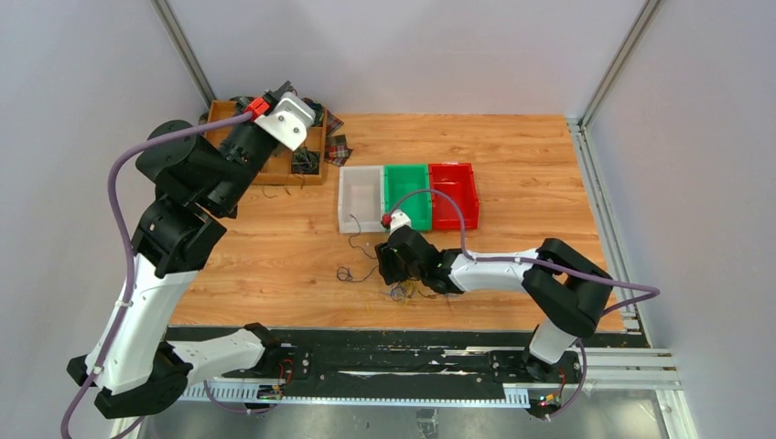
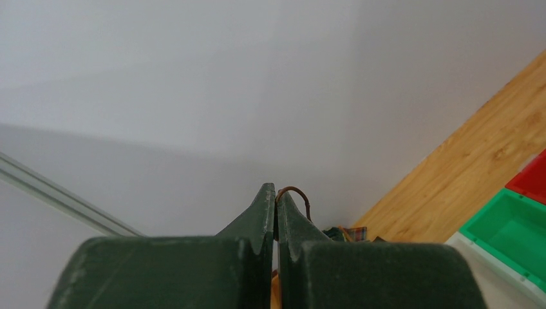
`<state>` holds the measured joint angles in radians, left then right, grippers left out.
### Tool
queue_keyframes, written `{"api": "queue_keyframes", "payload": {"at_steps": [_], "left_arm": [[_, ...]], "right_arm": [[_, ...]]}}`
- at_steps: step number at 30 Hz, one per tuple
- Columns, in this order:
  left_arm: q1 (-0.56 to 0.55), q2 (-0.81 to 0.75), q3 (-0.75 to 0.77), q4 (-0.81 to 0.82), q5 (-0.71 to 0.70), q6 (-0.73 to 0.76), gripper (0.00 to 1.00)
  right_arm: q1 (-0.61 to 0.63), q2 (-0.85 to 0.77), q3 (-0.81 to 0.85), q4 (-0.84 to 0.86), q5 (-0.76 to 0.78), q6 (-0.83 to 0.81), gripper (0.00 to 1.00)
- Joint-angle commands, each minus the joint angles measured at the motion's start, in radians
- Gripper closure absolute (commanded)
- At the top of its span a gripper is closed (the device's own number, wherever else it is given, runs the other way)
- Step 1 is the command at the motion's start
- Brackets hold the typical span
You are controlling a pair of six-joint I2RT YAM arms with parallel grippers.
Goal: Untangle the cables
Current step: Untie the cable, then place the cable in the bin.
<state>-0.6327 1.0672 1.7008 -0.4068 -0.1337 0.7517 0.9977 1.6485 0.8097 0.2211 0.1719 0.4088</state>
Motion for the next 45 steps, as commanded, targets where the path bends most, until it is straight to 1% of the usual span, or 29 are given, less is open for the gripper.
{"api": "queue_keyframes", "payload": {"at_steps": [1, 4, 6, 11, 14, 18, 23, 28, 32, 45], "left_arm": [[-0.007, 0.004, 0.006, 0.014, 0.004, -0.018, 0.99], [-0.007, 0.02, 0.001, 0.004, 0.014, -0.045, 1.0], [-0.007, 0.034, -0.001, 0.001, 0.022, -0.064, 1.0], [-0.007, 0.083, 0.005, 0.006, 0.04, -0.097, 1.0], [-0.007, 0.119, -0.002, 0.015, 0.045, -0.11, 1.0], [-0.007, 0.159, -0.024, 0.029, 0.045, -0.102, 1.0], [-0.007, 0.191, -0.088, 0.093, 0.016, -0.024, 1.0], [-0.007, 0.22, -0.158, 0.183, -0.043, 0.041, 1.0], [-0.007, 0.248, -0.203, 0.244, -0.056, 0.071, 0.99], [-0.007, 0.345, -0.236, 0.321, -0.075, 0.122, 0.99]], "right_arm": [[0.008, -0.021, -0.002, -0.073, -0.152, 0.052, 0.46], [0.009, -0.096, -0.029, -0.196, -0.217, 0.079, 0.47], [0.009, -0.179, -0.061, -0.272, -0.241, 0.085, 0.47], [0.006, -0.388, -0.125, -0.409, -0.198, 0.077, 0.46], [0.001, -0.445, -0.14, -0.428, -0.163, 0.08, 0.46], [-0.002, -0.469, -0.147, -0.424, -0.113, 0.089, 0.47], [-0.002, -0.478, -0.166, -0.4, -0.055, 0.123, 0.48], [-0.002, -0.501, -0.198, -0.365, -0.04, 0.143, 0.49], [-0.002, -0.507, -0.21, -0.355, -0.035, 0.144, 0.49], [-0.002, -0.551, -0.241, -0.367, -0.01, 0.153, 0.49]]}}
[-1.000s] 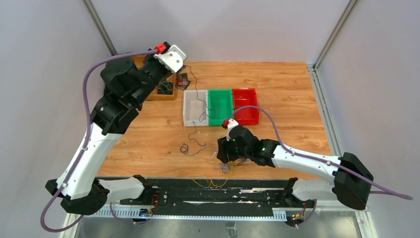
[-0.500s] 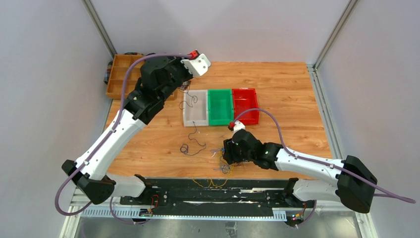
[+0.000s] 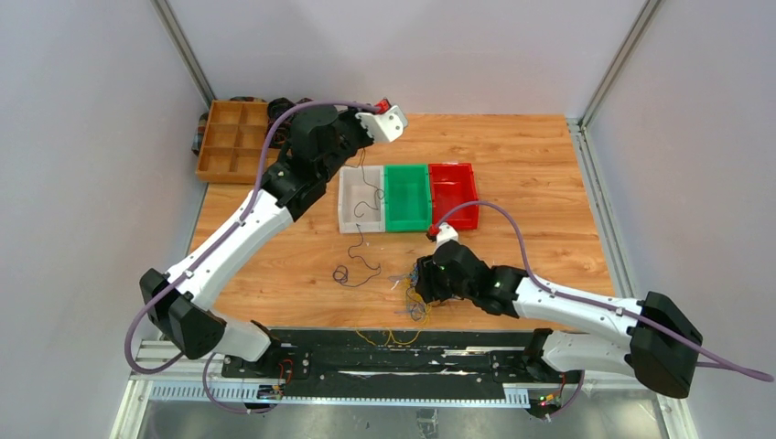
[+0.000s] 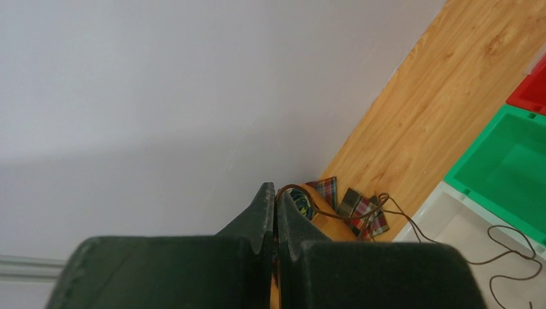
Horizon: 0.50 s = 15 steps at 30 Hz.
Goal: Untangle the cables
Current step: Place the cable in the bin.
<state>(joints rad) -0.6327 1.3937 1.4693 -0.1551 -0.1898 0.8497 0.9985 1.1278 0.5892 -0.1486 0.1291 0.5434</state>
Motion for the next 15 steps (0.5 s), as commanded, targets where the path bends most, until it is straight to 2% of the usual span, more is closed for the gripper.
{"api": "queue_keyframes", "payload": {"at_steps": [1, 6, 15], "left_arm": [[-0.007, 0.024, -0.001, 0.068, -0.019, 0.024, 0.99], [-0.007, 0.035, 0.012, 0.057, -0.014, -0.007, 1.0], [-0.007, 0.044, -0.043, -0.11, 0.032, -0.215, 1.0]], "right_arm": [[-0.003, -0.033, -0.023, 0.002, 0.035, 0.019, 0.49], [-0.003, -0.045, -0.03, 0.004, 0.037, 0.027, 0.5], [-0.003, -0.059, -0.039, -0.001, 0.044, 0.037, 0.51]]}}
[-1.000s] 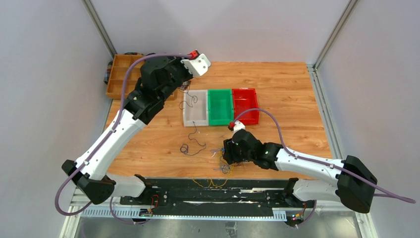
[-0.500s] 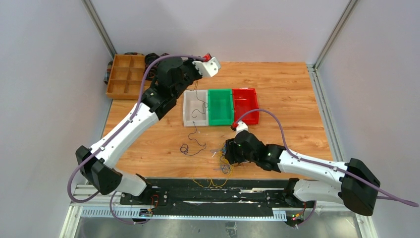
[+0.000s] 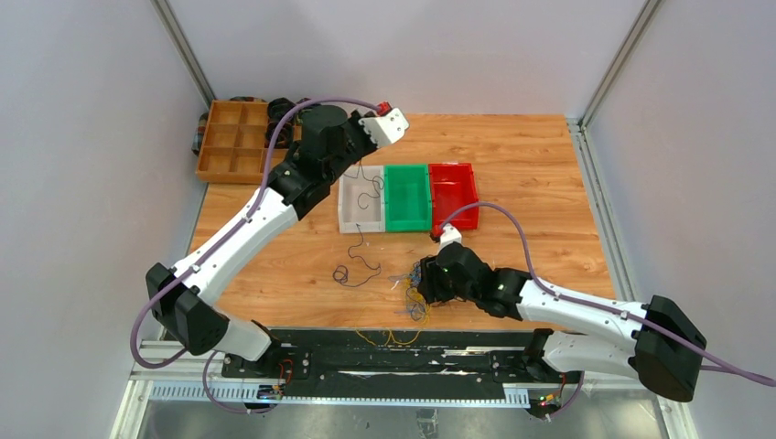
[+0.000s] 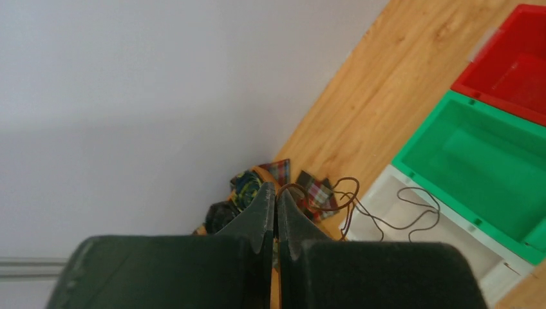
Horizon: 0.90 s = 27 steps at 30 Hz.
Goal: Untangle the cables
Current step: Place the cable in the bin.
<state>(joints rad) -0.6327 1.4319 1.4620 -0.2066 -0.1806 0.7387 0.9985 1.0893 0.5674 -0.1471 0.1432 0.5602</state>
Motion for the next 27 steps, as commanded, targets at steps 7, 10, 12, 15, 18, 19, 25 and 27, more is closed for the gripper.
{"api": "queue_keyframes", "payload": {"at_steps": [7, 10, 12, 15, 18, 19, 25, 27], "left_arm": [[-0.004, 0.043, -0.07, -0.049, 0.034, -0.131, 0.99], [0.005, 0.077, -0.058, -0.04, 0.043, -0.143, 0.99], [0.02, 0.101, -0.045, -0.039, 0.05, -0.154, 0.99], [0.047, 0.138, -0.038, -0.039, 0.061, -0.164, 0.99], [0.064, 0.163, -0.063, -0.031, 0.073, -0.167, 0.99], [0.067, 0.171, -0.074, -0.026, 0.077, -0.167, 0.99], [0.069, 0.236, -0.102, -0.013, 0.112, -0.166, 0.99], [0.07, 0.268, -0.103, 0.003, 0.118, -0.16, 0.99]], "right_arm": [[-0.003, -0.015, -0.018, -0.003, 0.032, 0.027, 0.51], [-0.003, -0.011, -0.017, -0.002, 0.033, 0.03, 0.52], [-0.002, -0.006, -0.018, -0.002, 0.036, 0.033, 0.52], [-0.003, 0.0, -0.022, -0.003, 0.039, 0.034, 0.52], [-0.003, 0.009, -0.021, -0.002, 0.043, 0.033, 0.52], [-0.003, 0.013, -0.02, -0.002, 0.045, 0.032, 0.52], [-0.004, 0.047, 0.002, 0.0, 0.049, 0.022, 0.52], [-0.004, 0.059, 0.01, 0.0, 0.046, 0.021, 0.52]]}}
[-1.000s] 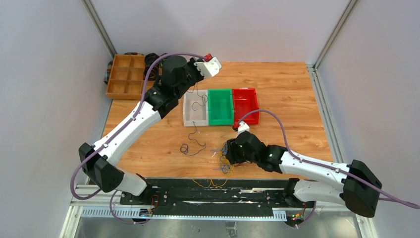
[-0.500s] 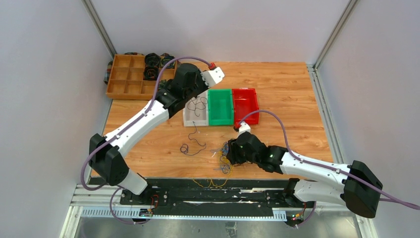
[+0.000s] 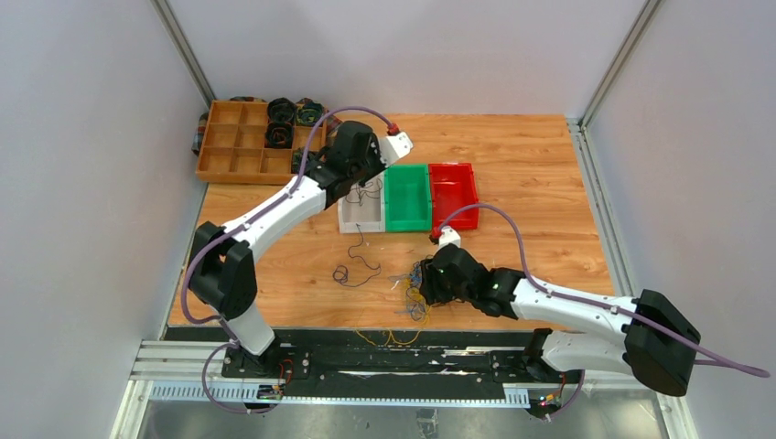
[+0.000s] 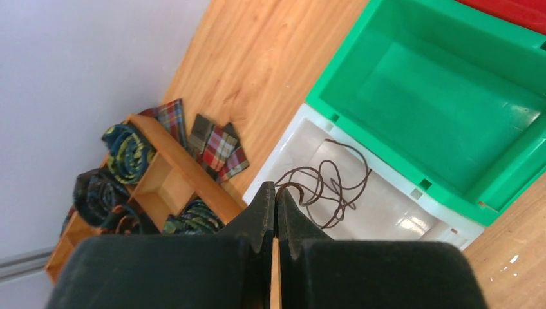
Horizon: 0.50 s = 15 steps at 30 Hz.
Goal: Untangle the cables
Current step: Place the cable in the bin.
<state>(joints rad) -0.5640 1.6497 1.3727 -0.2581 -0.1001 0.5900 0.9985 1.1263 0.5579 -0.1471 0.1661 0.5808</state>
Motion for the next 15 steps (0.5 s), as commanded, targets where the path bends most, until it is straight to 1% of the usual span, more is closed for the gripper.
{"api": "queue_keyframes", "payload": {"at_steps": [1, 9, 15], "left_arm": [[0.002, 0.068, -0.015, 0.063, 0.038, -0.009, 0.99], [0.017, 0.219, -0.025, 0.124, -0.007, 0.022, 0.99], [0.024, 0.261, -0.044, 0.175, -0.011, 0.019, 1.0]], "right_arm": [[-0.005, 0.029, 0.024, 0.0, 0.022, 0.0, 0.52], [-0.006, 0.047, 0.038, 0.006, 0.008, 0.013, 0.53], [-0.007, 0.015, 0.045, -0.008, 0.006, 0.015, 0.53]]}}
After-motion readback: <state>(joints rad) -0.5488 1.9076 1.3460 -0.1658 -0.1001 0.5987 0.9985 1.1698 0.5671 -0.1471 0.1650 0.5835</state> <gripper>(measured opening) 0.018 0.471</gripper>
